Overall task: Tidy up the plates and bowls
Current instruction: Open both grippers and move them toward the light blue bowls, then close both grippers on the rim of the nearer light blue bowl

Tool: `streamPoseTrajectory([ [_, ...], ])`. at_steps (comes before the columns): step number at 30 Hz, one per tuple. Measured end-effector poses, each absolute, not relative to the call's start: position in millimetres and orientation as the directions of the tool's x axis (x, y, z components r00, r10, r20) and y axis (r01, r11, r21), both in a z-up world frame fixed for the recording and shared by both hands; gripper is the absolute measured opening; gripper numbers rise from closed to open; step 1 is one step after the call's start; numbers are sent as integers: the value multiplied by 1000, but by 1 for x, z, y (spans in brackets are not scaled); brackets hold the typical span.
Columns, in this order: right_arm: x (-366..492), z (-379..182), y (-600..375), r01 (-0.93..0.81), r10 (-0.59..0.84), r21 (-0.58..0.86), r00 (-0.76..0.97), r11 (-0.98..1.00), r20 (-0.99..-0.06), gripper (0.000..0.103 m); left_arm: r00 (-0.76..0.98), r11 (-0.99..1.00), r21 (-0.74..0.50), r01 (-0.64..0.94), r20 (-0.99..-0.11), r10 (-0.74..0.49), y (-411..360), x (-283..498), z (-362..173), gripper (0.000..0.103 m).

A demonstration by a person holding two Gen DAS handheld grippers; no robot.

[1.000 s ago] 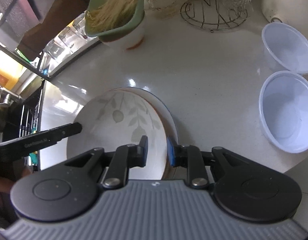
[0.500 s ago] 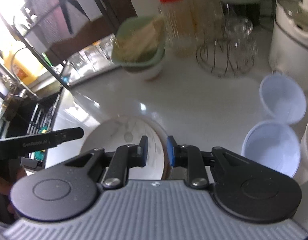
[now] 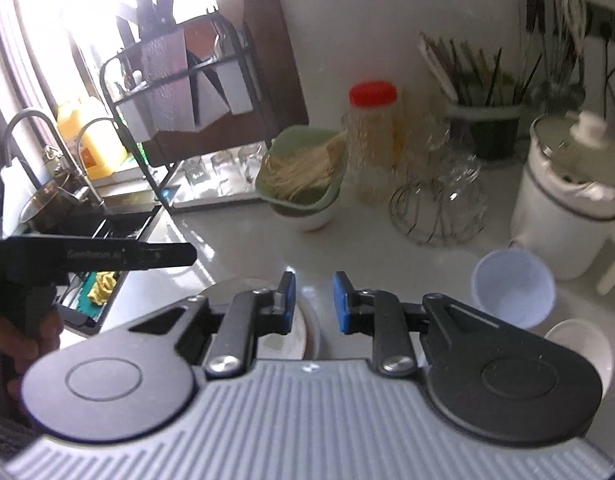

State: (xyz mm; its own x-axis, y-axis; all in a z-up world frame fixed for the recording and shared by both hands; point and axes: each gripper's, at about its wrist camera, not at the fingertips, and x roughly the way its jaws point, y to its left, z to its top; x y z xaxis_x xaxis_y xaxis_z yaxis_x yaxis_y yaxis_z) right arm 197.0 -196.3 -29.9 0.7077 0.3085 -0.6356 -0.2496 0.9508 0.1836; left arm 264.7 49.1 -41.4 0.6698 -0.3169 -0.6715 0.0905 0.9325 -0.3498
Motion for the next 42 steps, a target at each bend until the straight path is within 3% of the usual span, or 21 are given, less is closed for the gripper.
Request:
streamPoseTrajectory([
  [7,184,-36,-240,-189,271,196,733,962,-624,24,636,933,-338,125,-694,-337,10,266,-48,28],
  [13,172,-57,-271,-157,232,173,729,972,-643,24,611,940,-294,174,-716,-337,-32,278,-77,35],
  [15,170,-64,-280,-146,226,176,724,973,-651,25,606,946,-272,177,-727,-323,-43,281,-86,41],
  [19,169,-80,-300,-102,204,188,709,977,-675,27,560,938,-281,201,-753,-345,-63,293,-101,64],
  [20,168,-83,-304,-100,199,183,711,978,-675,28,552,932,-286,223,-751,-362,-70,296,-104,65],
  [24,163,-95,-314,-123,196,156,723,980,-662,44,505,910,-318,265,-759,-412,-92,304,-122,67],
  [42,182,-156,-358,38,226,310,602,950,-766,44,408,909,-301,287,-821,-400,-154,320,-159,65],
])
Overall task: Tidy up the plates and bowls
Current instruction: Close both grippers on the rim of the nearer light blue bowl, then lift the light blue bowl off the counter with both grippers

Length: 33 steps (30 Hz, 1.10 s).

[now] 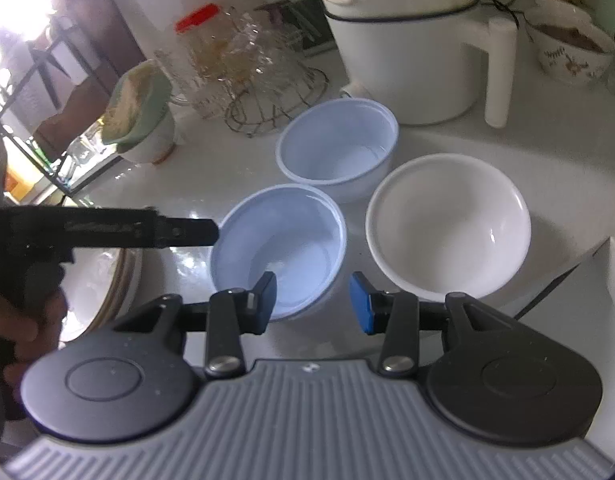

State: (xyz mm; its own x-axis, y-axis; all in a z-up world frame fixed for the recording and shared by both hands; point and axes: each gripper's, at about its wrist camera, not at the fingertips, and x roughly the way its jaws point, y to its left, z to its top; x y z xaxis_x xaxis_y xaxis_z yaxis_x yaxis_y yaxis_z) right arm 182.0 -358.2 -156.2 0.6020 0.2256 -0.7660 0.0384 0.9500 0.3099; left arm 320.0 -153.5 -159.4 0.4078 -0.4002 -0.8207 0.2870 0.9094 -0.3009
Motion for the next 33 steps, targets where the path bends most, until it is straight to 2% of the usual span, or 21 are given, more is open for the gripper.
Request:
streamPoseTrajectory([
  [9,190,-169,-357,49,257,351,589,935,-767,40,378,911,-315,266,-835,-399,-155,320,-173,58],
  [14,197,-172,-354,58,240,336,588,940,-773,34,397,909,-313,275,-824,-404,-157,319,-176,43],
  [15,199,-173,-353,65,221,316,582,947,-782,31,401,909,-304,284,-824,-401,-159,320,-177,42],
  [20,205,-177,-352,79,194,288,567,954,-801,20,405,909,-314,274,-820,-405,-160,325,-182,22],
  [23,207,-178,-354,85,199,297,567,951,-800,18,395,920,-286,266,-839,-375,-162,328,-184,14],
  [28,209,-177,-358,89,218,320,564,943,-797,17,392,915,-321,244,-831,-395,-153,329,-183,12],
  [33,213,-167,-349,41,244,325,576,945,-780,17,411,930,-300,214,-836,-364,-142,330,-172,12],
])
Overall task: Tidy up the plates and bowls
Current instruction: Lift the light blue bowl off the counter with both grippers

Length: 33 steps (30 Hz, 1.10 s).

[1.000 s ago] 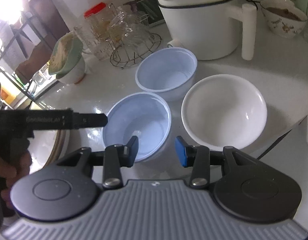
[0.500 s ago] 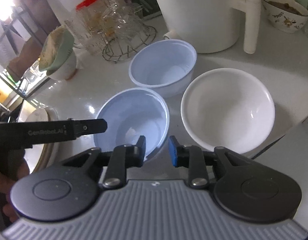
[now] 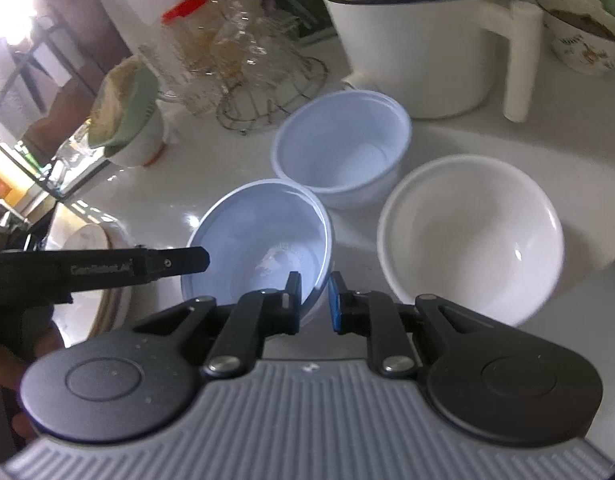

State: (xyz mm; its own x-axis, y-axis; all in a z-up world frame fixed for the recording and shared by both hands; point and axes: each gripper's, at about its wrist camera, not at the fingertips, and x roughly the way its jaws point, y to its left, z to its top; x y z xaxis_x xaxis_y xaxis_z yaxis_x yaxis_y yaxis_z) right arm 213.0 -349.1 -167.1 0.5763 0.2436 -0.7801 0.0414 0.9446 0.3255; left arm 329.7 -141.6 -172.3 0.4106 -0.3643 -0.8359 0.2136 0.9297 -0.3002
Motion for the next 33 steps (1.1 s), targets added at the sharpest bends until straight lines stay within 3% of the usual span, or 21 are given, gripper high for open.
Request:
streamPoseTrajectory([
  [10,245,-150,-320,-107,323,324,587,940,-743,17,455,952,-286,107,-837,-303,-103,334,-151,12],
  [21,263,-164,-293,-204,366,304,556,930,-746,17,468,963,-270,-12,-853,-233,-79,323,-173,13],
  [33,262,-175,-283,-230,368,287,552,930,-748,19,486,974,-223,-30,-855,-181,-82,316,-184,13],
])
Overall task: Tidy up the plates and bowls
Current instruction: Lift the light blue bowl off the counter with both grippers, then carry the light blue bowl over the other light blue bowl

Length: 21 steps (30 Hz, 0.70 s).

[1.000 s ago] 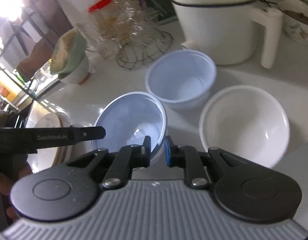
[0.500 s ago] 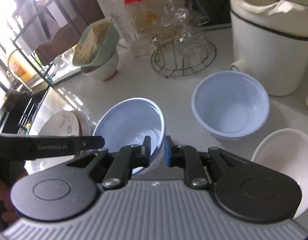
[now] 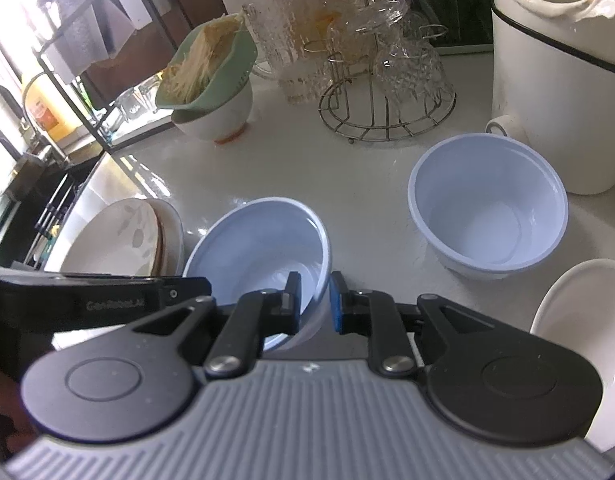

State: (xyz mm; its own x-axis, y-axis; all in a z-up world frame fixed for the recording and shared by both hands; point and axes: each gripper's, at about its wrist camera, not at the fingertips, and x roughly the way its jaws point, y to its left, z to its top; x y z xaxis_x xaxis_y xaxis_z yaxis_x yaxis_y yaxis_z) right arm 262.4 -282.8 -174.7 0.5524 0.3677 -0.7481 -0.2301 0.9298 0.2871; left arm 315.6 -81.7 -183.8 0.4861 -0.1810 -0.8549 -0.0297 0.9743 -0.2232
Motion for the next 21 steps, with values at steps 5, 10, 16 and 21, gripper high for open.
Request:
streamPoseTrajectory([
  [5,258,-164,-284,-218,356,281,570,935,-741,20,488,971,-236,-42,-853,-186,-79,309,-173,33],
  [10,246,-144,-286,-215,336,258,601,942,-726,37,508,969,-246,-35,-839,-195,-80,295,-150,38],
  [16,226,-112,-291,-228,346,261,622,938,-703,37,533,967,-252,-31,-823,-197,-83,280,-116,38],
  [21,212,-84,-296,-240,349,254,657,937,-668,37,582,966,-256,-29,-790,-191,-87,264,-81,38],
])
